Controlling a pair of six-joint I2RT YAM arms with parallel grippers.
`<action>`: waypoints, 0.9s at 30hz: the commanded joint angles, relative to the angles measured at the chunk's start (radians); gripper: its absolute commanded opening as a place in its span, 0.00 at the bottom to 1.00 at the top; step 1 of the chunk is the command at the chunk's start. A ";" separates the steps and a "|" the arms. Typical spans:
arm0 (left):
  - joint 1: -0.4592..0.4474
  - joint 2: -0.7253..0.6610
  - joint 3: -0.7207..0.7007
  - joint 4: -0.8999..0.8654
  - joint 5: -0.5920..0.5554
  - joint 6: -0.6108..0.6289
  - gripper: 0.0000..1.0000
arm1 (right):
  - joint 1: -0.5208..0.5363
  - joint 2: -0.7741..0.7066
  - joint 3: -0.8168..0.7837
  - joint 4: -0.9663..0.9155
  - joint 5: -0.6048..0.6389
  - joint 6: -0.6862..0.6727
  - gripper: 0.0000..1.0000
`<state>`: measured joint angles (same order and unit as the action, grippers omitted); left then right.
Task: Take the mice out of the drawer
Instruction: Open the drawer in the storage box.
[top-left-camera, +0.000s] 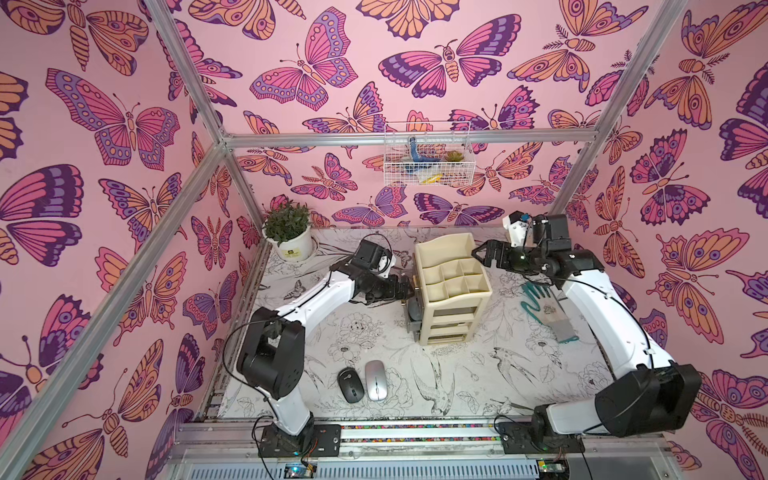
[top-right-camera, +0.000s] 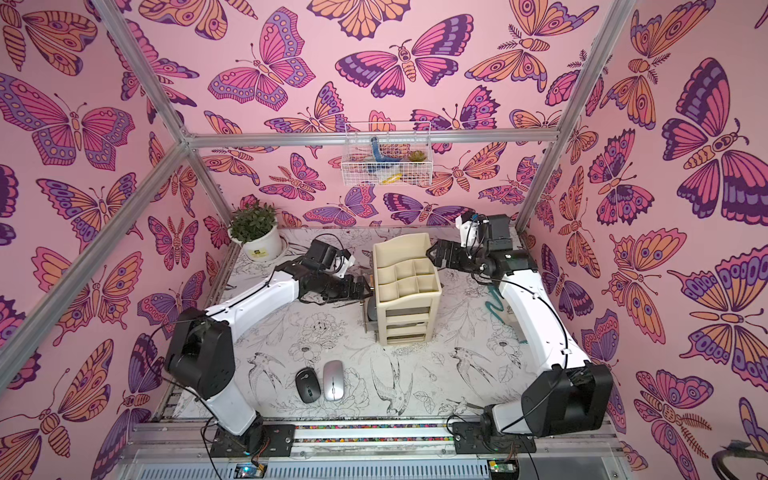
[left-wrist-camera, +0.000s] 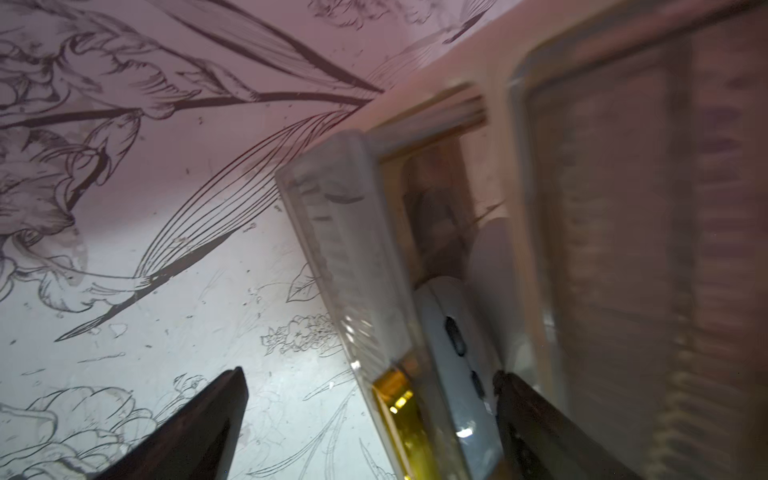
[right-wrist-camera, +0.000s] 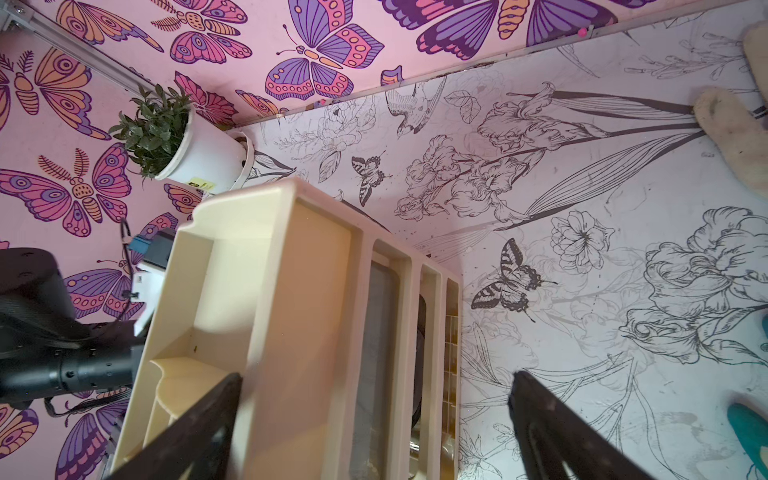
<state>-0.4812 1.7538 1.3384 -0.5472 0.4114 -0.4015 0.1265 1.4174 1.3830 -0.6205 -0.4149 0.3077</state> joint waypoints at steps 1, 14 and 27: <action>-0.016 0.028 0.034 -0.187 -0.133 0.035 0.98 | 0.015 0.021 -0.021 -0.171 0.073 -0.062 1.00; -0.019 0.008 0.153 -0.549 -0.564 0.038 0.97 | 0.013 0.080 0.061 -0.317 0.379 -0.114 1.00; -0.025 -0.054 0.184 -0.593 -0.574 0.041 0.97 | 0.027 0.125 0.291 -0.377 0.390 -0.168 0.99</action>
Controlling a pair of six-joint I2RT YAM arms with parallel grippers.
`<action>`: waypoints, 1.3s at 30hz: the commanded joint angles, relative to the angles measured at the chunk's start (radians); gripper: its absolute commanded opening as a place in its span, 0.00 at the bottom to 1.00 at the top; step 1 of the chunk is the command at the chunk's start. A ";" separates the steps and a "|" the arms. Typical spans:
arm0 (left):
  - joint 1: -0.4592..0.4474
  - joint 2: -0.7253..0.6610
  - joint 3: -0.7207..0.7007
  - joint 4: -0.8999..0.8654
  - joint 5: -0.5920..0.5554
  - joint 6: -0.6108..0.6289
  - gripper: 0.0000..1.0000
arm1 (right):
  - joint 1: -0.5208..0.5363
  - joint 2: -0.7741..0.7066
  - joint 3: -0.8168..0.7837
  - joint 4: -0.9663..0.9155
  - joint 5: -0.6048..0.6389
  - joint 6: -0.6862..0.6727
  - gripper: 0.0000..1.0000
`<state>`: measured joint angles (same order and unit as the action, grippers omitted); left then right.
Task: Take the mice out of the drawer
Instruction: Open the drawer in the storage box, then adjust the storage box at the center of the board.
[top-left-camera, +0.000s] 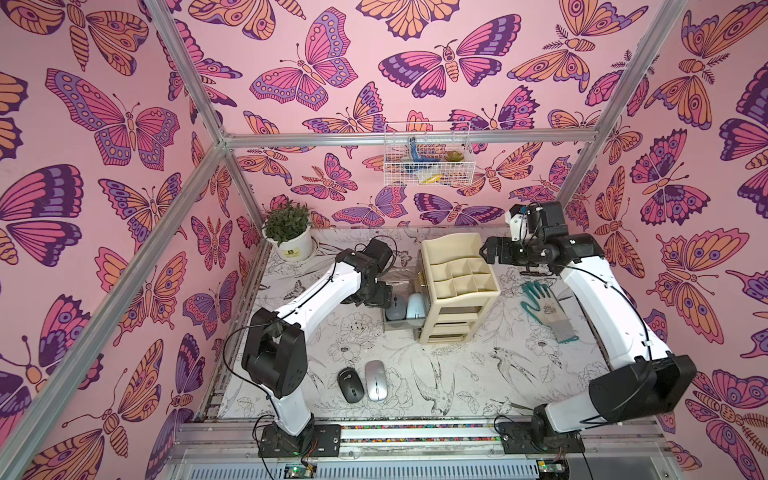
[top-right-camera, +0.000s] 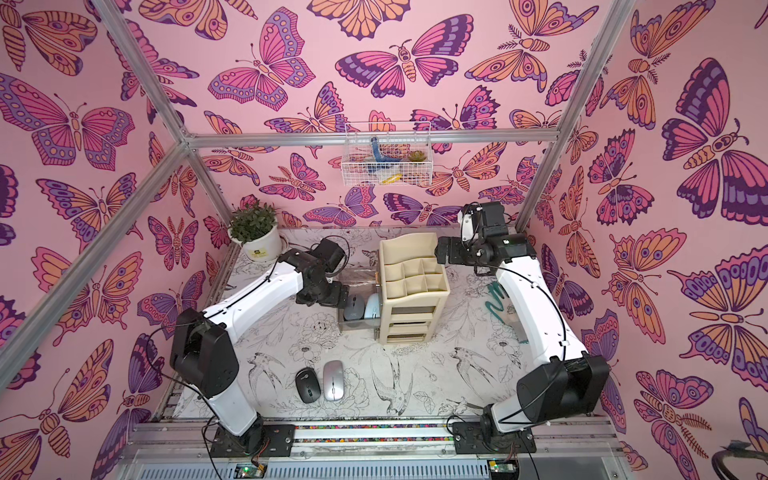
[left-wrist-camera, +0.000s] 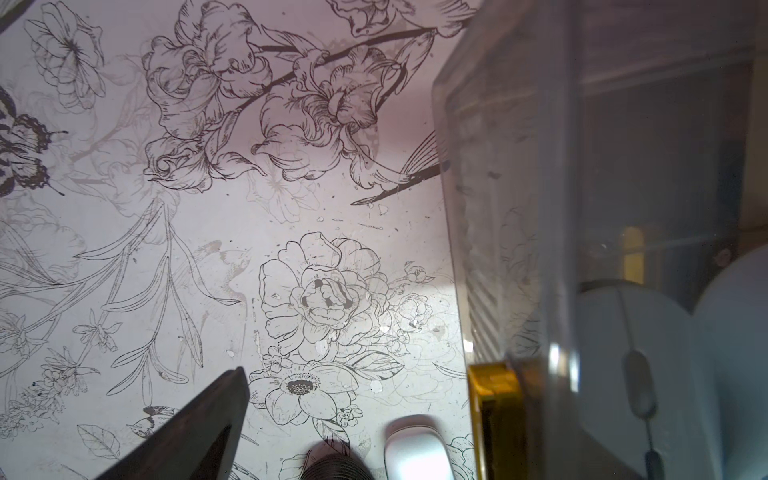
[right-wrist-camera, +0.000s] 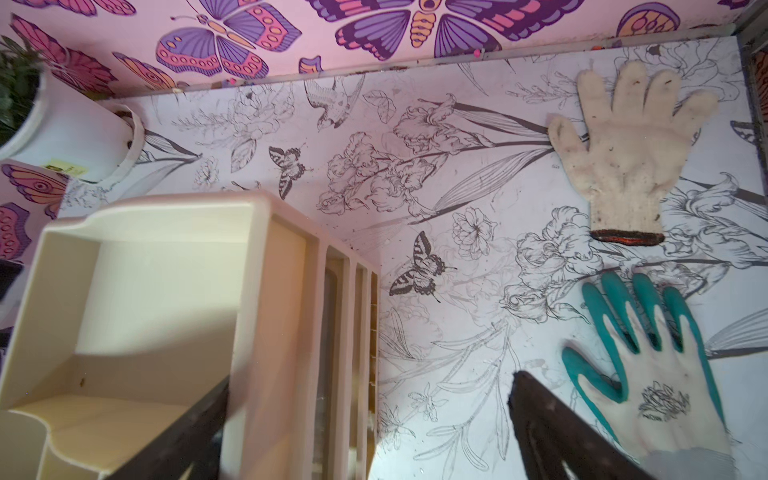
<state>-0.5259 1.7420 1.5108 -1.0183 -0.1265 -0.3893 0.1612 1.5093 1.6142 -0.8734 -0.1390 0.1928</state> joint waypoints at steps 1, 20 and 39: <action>0.018 -0.042 0.007 -0.108 -0.011 0.033 0.97 | -0.004 0.039 0.087 -0.131 0.107 -0.056 0.99; 0.071 -0.240 -0.085 0.000 0.126 0.015 1.00 | 0.479 0.156 0.381 -0.166 0.081 0.012 0.93; 0.366 -0.447 -0.193 -0.019 0.267 0.102 1.00 | 0.747 0.540 0.414 -0.202 0.225 0.205 0.45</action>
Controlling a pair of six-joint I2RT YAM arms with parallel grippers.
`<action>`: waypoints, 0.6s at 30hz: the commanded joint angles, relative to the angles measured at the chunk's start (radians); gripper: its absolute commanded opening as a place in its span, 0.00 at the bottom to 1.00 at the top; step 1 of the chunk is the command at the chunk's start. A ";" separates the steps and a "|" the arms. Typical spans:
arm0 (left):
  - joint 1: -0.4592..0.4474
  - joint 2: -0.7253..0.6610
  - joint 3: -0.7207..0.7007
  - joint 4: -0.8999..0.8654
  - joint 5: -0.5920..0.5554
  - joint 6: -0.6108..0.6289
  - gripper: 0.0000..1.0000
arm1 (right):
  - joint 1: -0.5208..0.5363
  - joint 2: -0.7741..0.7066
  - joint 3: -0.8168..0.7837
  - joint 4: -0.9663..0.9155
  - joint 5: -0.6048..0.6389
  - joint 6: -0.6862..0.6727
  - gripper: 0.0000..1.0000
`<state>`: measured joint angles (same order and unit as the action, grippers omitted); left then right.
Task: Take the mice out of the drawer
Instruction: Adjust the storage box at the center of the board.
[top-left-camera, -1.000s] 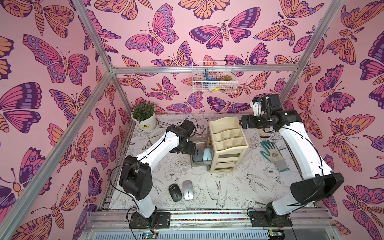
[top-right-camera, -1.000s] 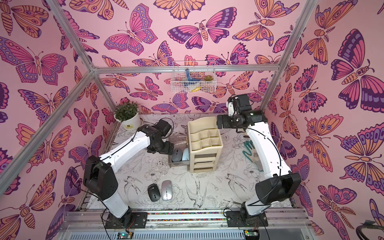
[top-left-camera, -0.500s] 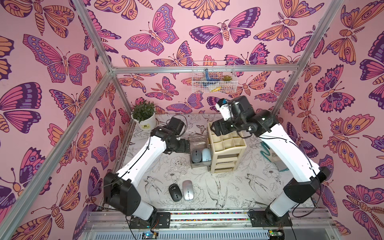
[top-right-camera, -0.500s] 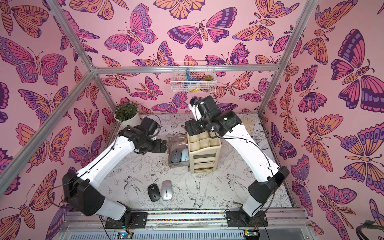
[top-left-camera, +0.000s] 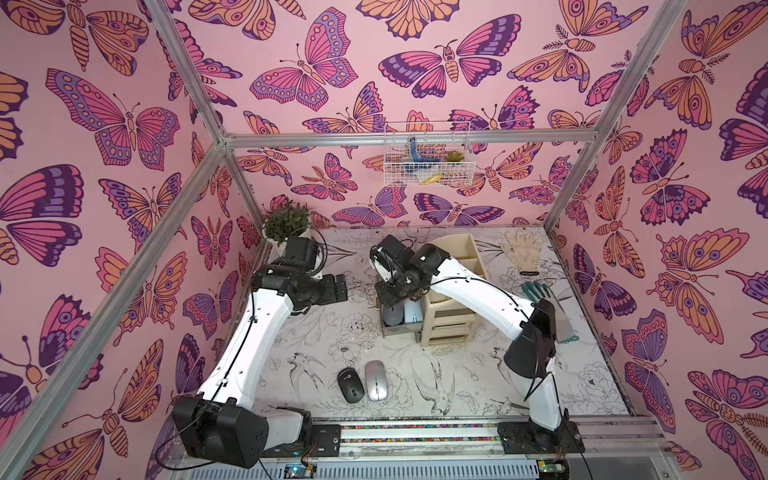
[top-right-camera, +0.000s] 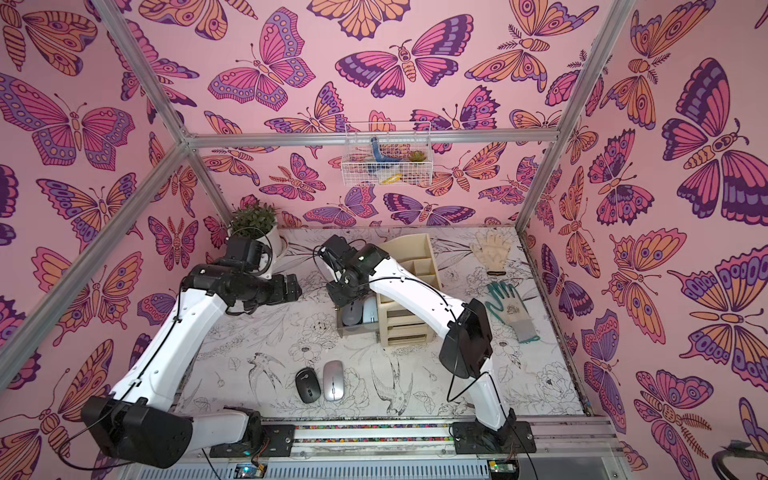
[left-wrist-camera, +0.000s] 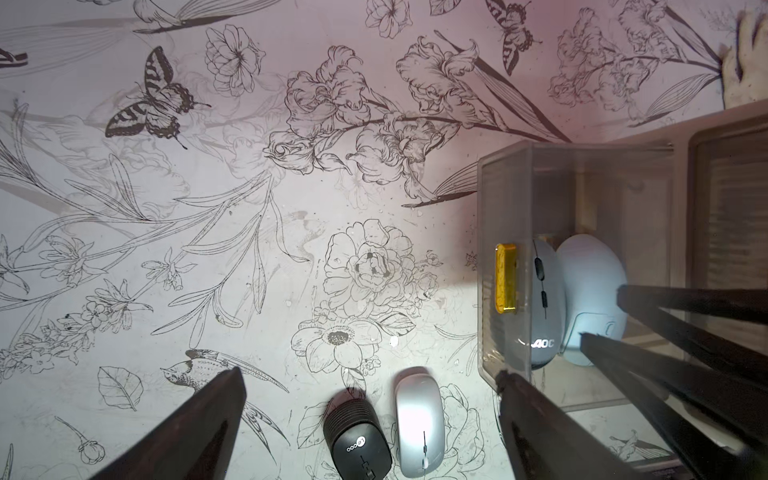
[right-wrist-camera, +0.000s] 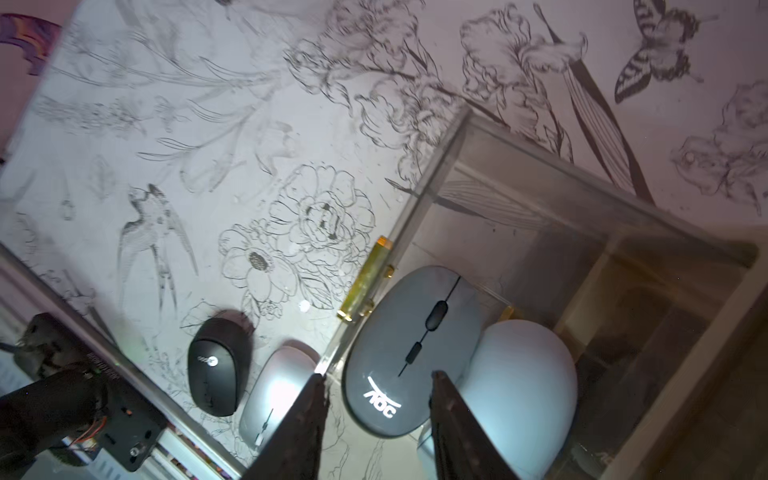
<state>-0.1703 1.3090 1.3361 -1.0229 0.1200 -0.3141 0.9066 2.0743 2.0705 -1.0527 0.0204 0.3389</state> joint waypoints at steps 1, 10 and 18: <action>0.013 -0.016 -0.023 -0.013 0.021 0.029 1.00 | 0.000 -0.034 -0.077 -0.008 0.066 0.069 0.46; 0.016 -0.006 -0.040 0.002 0.024 0.027 1.00 | -0.007 -0.181 -0.312 -0.007 0.143 0.076 0.60; 0.015 0.004 -0.038 0.009 0.032 0.018 1.00 | -0.006 -0.148 -0.264 -0.053 0.060 0.028 0.68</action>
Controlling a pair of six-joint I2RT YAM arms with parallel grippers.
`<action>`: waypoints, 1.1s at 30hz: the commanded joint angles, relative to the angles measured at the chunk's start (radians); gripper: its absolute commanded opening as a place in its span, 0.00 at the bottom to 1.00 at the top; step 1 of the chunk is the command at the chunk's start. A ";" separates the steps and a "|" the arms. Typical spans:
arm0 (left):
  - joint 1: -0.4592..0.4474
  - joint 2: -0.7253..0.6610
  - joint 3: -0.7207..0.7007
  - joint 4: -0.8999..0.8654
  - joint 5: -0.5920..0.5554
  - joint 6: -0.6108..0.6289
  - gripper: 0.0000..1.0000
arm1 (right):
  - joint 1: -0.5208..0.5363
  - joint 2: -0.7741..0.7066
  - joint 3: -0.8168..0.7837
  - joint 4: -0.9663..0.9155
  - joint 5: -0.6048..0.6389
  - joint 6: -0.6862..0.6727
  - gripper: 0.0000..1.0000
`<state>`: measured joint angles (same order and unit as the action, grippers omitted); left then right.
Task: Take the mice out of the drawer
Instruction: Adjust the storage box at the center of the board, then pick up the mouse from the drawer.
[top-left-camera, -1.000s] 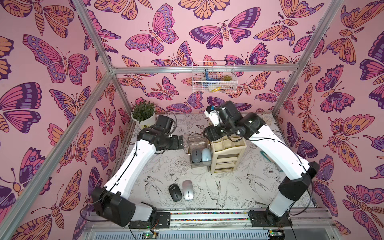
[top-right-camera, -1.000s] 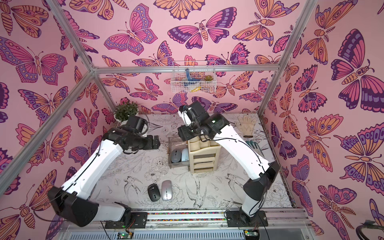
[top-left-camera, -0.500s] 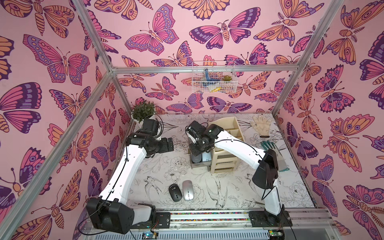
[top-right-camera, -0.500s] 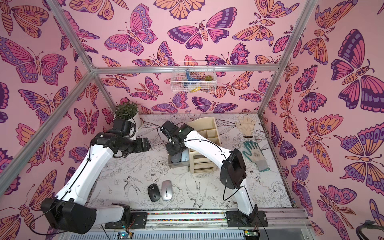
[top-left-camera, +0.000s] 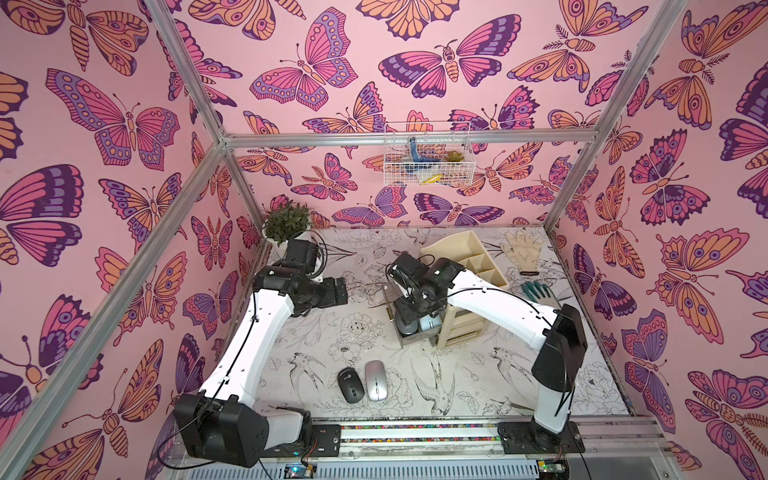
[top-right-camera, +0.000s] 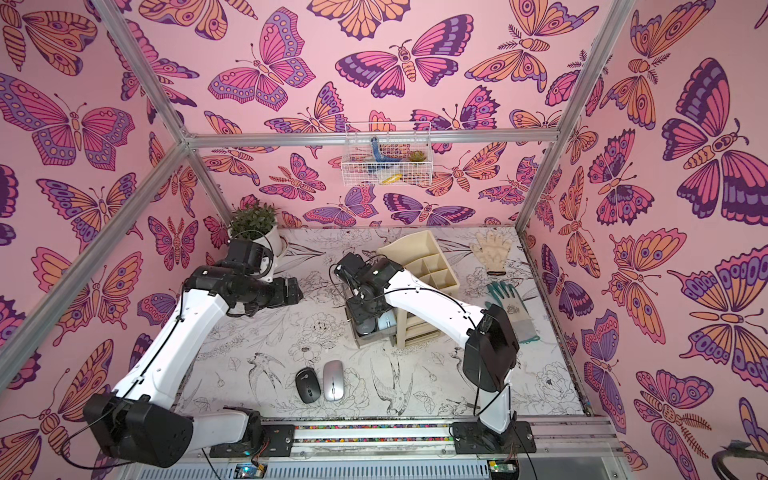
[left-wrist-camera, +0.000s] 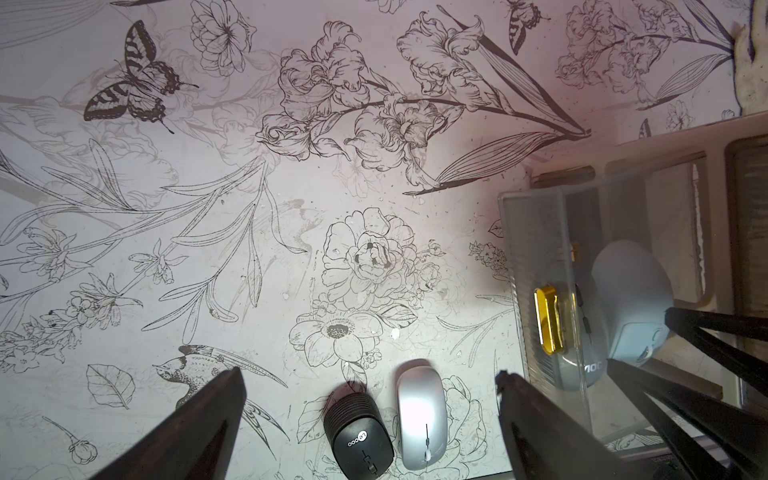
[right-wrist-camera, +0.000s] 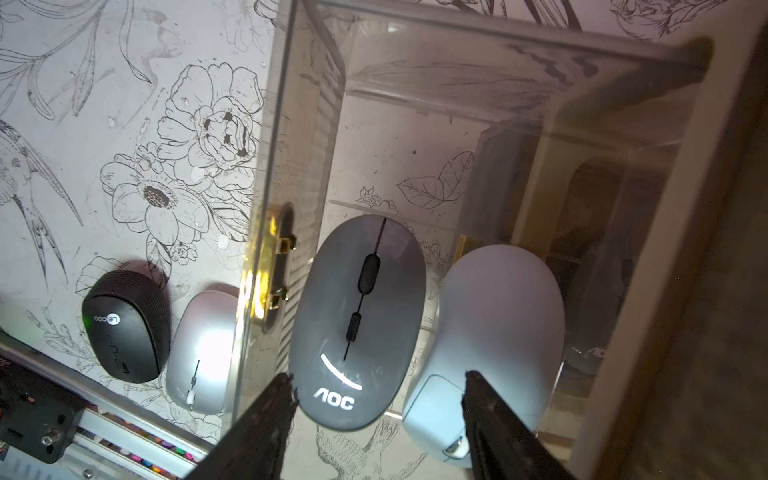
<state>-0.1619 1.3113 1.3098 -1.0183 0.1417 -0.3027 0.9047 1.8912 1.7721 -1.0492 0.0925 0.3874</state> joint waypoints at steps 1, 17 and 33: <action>0.007 -0.002 -0.012 0.004 0.009 0.008 1.00 | -0.004 0.047 0.036 -0.064 -0.021 -0.024 0.68; 0.008 -0.002 -0.043 0.024 0.013 -0.001 0.99 | -0.015 0.123 -0.011 -0.085 -0.151 -0.086 0.80; 0.007 -0.007 -0.052 0.027 0.007 -0.007 1.00 | -0.039 0.193 -0.016 -0.100 -0.042 -0.104 0.83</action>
<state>-0.1619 1.3109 1.2732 -0.9943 0.1421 -0.3038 0.8852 2.0365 1.7916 -1.1328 0.0048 0.3138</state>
